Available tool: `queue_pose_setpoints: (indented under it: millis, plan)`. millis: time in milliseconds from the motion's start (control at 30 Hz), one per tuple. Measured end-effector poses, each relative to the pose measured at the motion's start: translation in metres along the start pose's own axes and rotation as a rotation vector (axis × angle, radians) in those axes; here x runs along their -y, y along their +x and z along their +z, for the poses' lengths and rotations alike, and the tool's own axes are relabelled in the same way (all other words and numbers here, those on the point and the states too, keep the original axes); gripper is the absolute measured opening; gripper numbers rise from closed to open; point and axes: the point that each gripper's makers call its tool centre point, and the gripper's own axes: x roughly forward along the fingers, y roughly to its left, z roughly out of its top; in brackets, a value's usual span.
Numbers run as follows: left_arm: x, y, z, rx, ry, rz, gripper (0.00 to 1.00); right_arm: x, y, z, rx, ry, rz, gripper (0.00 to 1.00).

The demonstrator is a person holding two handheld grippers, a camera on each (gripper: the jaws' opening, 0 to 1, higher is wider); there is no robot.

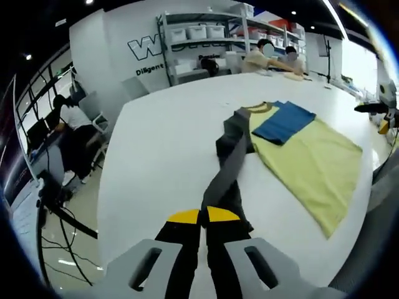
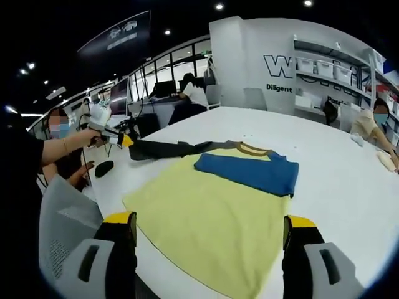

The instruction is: Fold the garment on the visible template until the final outline fits inside the template.

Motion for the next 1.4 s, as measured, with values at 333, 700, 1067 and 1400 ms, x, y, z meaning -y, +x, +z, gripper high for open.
queue_pose_setpoints:
  millis: [333,700,1067,1400]
  plan:
    - [-0.041,0.02,0.001,-0.035,-0.084,0.024,0.0,-0.001,0.0,-0.004,-0.021,-0.006,-0.008,0.98]
    - [-0.078,0.031,-0.002,-0.074,-0.107,0.095,0.0,0.004,0.002,-0.007,-0.04,0.002,-0.027,0.98]
    - [-0.102,0.05,0.018,-0.094,-0.062,0.117,0.0,0.008,0.007,-0.011,-0.065,0.003,-0.035,0.98]
    - [-0.12,0.069,0.008,-0.168,-0.129,0.146,0.0,0.012,0.01,-0.013,-0.08,0.007,-0.046,0.99]
